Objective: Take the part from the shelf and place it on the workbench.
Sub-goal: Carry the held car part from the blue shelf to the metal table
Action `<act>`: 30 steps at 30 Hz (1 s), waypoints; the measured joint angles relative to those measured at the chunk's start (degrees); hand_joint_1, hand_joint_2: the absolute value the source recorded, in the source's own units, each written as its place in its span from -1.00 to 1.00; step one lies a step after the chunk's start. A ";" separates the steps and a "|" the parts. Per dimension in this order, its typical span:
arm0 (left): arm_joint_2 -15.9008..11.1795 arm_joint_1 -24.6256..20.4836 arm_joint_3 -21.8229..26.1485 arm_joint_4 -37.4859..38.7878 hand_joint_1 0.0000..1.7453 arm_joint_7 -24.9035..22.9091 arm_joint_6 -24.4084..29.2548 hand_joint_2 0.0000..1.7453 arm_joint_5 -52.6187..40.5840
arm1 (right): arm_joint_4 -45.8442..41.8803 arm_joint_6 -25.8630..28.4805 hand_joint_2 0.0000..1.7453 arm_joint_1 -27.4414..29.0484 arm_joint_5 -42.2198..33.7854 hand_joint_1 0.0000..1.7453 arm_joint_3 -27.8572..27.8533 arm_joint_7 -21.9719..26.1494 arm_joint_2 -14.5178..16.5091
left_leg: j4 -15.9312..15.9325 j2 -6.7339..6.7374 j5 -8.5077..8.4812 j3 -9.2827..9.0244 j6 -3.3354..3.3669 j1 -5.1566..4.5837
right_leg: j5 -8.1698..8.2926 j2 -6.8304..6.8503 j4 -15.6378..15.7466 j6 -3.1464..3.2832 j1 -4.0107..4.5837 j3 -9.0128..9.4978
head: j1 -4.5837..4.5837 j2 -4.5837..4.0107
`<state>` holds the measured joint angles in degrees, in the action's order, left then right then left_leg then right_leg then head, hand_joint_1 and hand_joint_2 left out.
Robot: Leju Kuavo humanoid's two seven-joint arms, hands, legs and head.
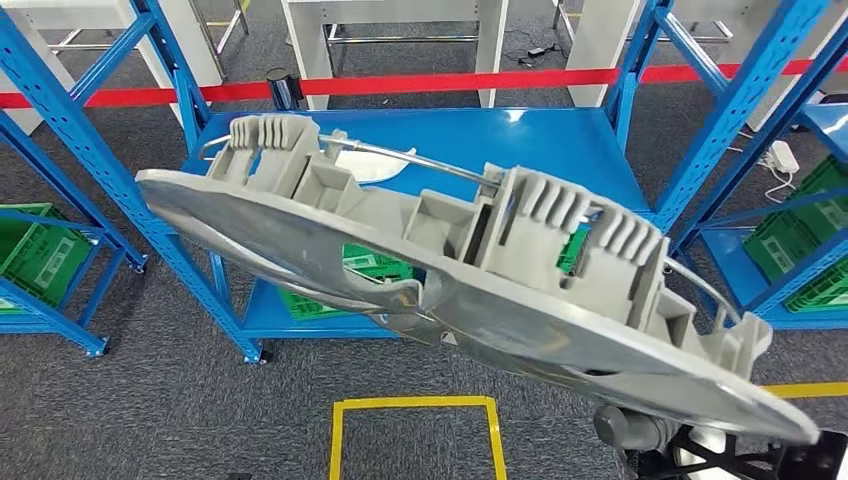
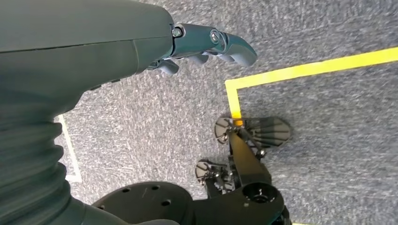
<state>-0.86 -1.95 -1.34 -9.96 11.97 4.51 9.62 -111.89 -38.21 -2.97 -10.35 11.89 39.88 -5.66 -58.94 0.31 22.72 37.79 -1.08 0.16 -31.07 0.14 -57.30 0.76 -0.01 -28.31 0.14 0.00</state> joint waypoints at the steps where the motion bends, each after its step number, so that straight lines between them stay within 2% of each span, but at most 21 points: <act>1: -0.03 0.07 0.01 0.03 -1.00 -0.07 0.04 1.00 -0.01 | 0.08 0.09 1.00 -0.01 0.03 1.00 0.00 -0.01 0.01 | -1.04 -0.07 1.52 0.53 -0.29 0.02 | 0.80 0.08 0.21 0.38 -0.17 -0.73 | -0.08 0.00; 4: -0.10 0.15 0.01 0.06 -1.00 -0.17 0.04 1.00 -0.02 | 0.12 0.41 1.00 0.09 0.14 1.00 0.00 -0.01 0.02 | -10.05 -0.17 9.86 2.76 -1.12 0.27 | 3.09 0.17 0.26 0.77 -0.32 -3.48 | -0.59 0.00; 5: -0.15 0.14 0.01 0.06 -1.00 -0.16 0.04 1.00 -0.02 | 0.14 0.53 1.00 0.12 0.15 1.00 0.00 0.00 0.02 | -13.28 -0.17 11.14 3.07 -1.33 0.34 | 3.78 0.20 0.16 0.71 -0.32 -4.42 | -0.68 0.00; 6: -0.20 0.13 0.01 0.06 -1.00 -0.16 0.02 1.00 -0.02 | 0.19 0.62 1.00 0.12 0.16 1.00 0.00 -0.01 0.02 | -15.31 -0.17 11.01 2.76 -1.47 0.39 | 4.44 0.23 0.00 0.59 -0.34 -5.38 | -0.71 0.00; 7: -0.24 0.12 0.01 0.05 -1.00 -0.15 -0.03 1.00 -0.03 | 0.28 0.67 1.00 0.12 0.17 1.00 0.00 -0.01 0.02 | -15.46 -0.17 9.71 1.55 -1.54 0.45 | 5.06 0.26 -0.19 0.45 -0.37 -6.34 | -0.74 0.00; 9: -0.28 0.05 0.01 0.00 -1.00 -0.05 -0.15 1.00 -0.04 | 0.49 0.74 1.00 0.09 0.17 1.00 0.00 -0.01 0.02 | -9.72 -0.22 7.40 -3.82 -1.55 0.62 | 6.19 0.27 -0.69 0.02 -0.44 -7.94 | -0.81 0.00; 11: -0.28 -0.09 0.01 -0.12 -1.00 0.13 -0.31 1.00 -0.20 | 0.59 0.90 1.00 -0.01 0.20 1.00 0.00 -0.02 0.02 | -1.45 -0.45 8.42 -9.52 -1.00 0.49 | 7.16 0.27 -1.10 -0.61 -0.35 -8.73 | -0.88 0.00; 12: -0.27 -0.16 0.00 -0.17 -1.00 0.20 -0.37 1.00 -0.32 | 0.61 1.01 1.00 -0.10 0.25 1.00 0.01 -0.02 0.02 | 0.86 -0.59 9.32 -10.86 -0.55 0.37 | 7.63 0.28 -1.13 -0.95 -0.31 -8.83 | -0.92 0.00; 14: -0.25 -0.17 -0.01 -0.17 -1.00 0.27 -0.43 1.00 -0.56 | 0.66 1.35 1.00 -0.21 0.45 1.00 0.02 0.01 0.01 | 1.63 -0.63 9.03 -10.76 0.64 0.14 | 8.55 0.26 -0.86 -1.72 -0.39 -8.88 | -0.87 0.00; 15: -0.25 -0.17 -0.02 -0.16 -1.00 0.29 -0.45 1.00 -0.62 | 0.67 1.65 1.00 -0.23 0.61 1.00 0.02 0.04 0.01 | 1.65 -0.47 8.53 -10.36 1.21 0.14 | 8.20 0.21 -1.11 -2.09 -0.51 -9.19 | -0.89 0.00; 16: -0.24 -0.17 -0.02 -0.15 -1.00 0.34 -0.46 1.00 -0.67 | 0.68 2.03 1.00 -0.21 0.78 1.00 0.02 0.04 0.00 | 1.70 -0.31 7.93 -9.76 1.77 0.15 | 6.86 0.16 -2.09 -2.43 -0.61 -9.76 | -0.82 0.00; 17: -0.23 -0.17 -0.02 -0.15 -1.00 0.42 -0.46 1.00 -0.70 | 0.71 2.52 1.00 -0.19 0.92 1.00 0.02 0.03 -0.02 | 1.76 -0.16 7.27 -9.00 2.21 0.21 | 4.54 0.11 -4.15 -2.69 -0.69 -10.63 | -0.73 0.00; 19: -0.24 -0.17 -0.02 -0.16 -1.00 0.60 -0.46 1.00 -0.72 | 0.90 3.43 1.00 -0.17 1.01 1.00 -0.05 -0.01 -0.07 | 1.73 -0.06 6.06 -7.23 2.61 0.15 | -0.91 0.08 -11.19 -3.07 -0.71 -12.85 | -0.52 0.00; 20: -0.25 -0.14 -0.02 -0.15 -1.00 0.67 -0.46 1.00 -0.72 | 1.03 3.78 1.00 -0.15 0.98 1.00 -0.11 -0.01 -0.10 | 1.68 -0.03 5.39 -6.34 2.66 0.09 | -2.27 0.07 -14.79 -3.17 -0.71 -13.67 | -0.45 0.00; 21: -0.25 -0.10 -0.02 -0.15 -1.00 0.71 -0.46 1.00 -0.72 | 1.17 3.98 1.00 -0.12 0.96 1.00 -0.16 -0.01 -0.13 | 1.61 0.01 4.74 -5.46 2.66 0.02 | -2.21 0.06 -17.27 -3.19 -0.69 -13.84 | -0.42 0.00; 22: -0.25 -0.09 -0.02 -0.14 -1.00 0.74 -0.46 1.00 -0.72 | 1.30 4.01 1.00 -0.09 0.96 1.00 -0.19 -0.01 -0.15 | 1.49 0.05 4.12 -4.61 2.62 -0.05 | -0.94 0.05 -17.94 -3.07 -0.65 -13.10 | -0.37 0.00; 24: -0.21 -0.09 -0.02 -0.14 -1.00 0.81 -0.46 1.00 -0.71 | 1.45 3.86 1.00 -0.07 1.07 1.00 -0.21 -0.01 -0.20 | 1.14 0.09 3.15 -3.16 2.45 -0.17 | 2.27 0.05 -13.64 -2.48 -0.44 -8.66 | -0.31 0.00; 25: -0.11 -0.09 -0.02 -0.14 -1.00 0.83 -0.46 1.00 -0.69 | 1.48 3.75 1.00 -0.08 1.16 1.00 -0.21 -0.01 -0.23 | 0.93 0.09 2.81 -2.64 2.28 -0.24 | 2.41 0.11 -9.52 -2.03 -0.21 -5.51 | -0.29 0.00; 27: 0.07 -0.10 -0.02 -0.15 -1.00 0.83 -0.45 1.00 -0.68 | 1.49 3.59 1.00 -0.15 1.38 1.00 -0.22 0.00 -0.26 | 0.56 0.20 2.24 -2.13 1.76 -0.32 | 0.59 0.40 -2.29 -1.21 0.21 -0.61 | -0.26 0.00; 28: 0.16 -0.10 -0.02 -0.16 -1.00 0.79 -0.43 1.00 -0.66 | 1.49 3.47 1.00 -0.18 1.47 1.00 -0.22 0.01 -0.27 | 0.53 0.33 1.95 -2.05 1.40 -0.31 | -0.34 0.47 -0.41 -0.89 0.36 0.40 | -0.23 0.00; 30: 0.15 -0.10 -0.01 -0.16 -1.00 0.67 -0.37 1.00 -0.60 | 1.49 3.16 1.00 -0.23 1.62 1.00 -0.22 0.01 -0.27 | 0.67 0.67 1.43 -1.93 0.63 -0.27 | -0.10 0.23 0.60 -0.27 0.26 0.46 | -0.17 0.00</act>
<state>-0.70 -2.05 -1.35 -10.12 12.64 4.14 9.02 -110.39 -35.05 -3.20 -8.73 11.67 39.89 -5.92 -58.26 0.98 24.15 35.86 -0.45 -0.11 -31.17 0.38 -56.70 0.50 0.25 -27.85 -0.03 0.00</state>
